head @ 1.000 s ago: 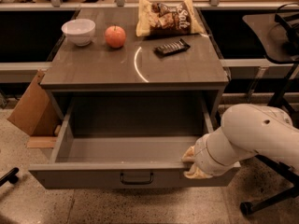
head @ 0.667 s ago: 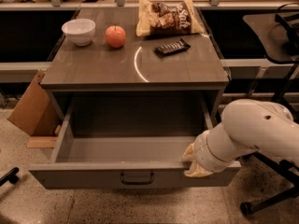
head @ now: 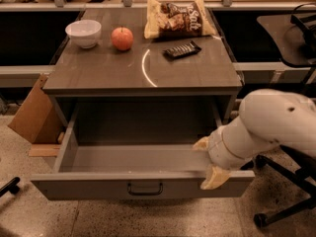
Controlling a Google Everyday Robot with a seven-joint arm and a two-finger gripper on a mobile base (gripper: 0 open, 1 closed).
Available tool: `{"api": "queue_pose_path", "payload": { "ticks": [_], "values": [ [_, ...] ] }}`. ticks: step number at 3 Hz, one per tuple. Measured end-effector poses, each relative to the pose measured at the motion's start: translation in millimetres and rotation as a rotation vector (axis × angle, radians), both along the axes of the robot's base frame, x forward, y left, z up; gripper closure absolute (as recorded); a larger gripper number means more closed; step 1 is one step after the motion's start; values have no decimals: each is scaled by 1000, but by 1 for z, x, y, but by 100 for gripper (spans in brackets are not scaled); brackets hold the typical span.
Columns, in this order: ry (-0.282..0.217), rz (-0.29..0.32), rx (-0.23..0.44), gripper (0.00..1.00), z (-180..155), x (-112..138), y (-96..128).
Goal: Open top drawer
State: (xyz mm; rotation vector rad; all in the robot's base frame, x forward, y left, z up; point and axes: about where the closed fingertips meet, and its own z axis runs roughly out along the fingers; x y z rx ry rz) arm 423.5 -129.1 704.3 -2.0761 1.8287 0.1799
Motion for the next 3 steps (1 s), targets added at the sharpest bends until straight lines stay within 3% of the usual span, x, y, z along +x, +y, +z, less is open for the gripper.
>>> {"api": "queue_pose_path", "payload": {
  "ticks": [1, 3],
  "values": [
    [-40, 22, -19, 0, 39, 22, -11],
    [-133, 34, -65, 0, 117, 52, -35]
  ]
}}
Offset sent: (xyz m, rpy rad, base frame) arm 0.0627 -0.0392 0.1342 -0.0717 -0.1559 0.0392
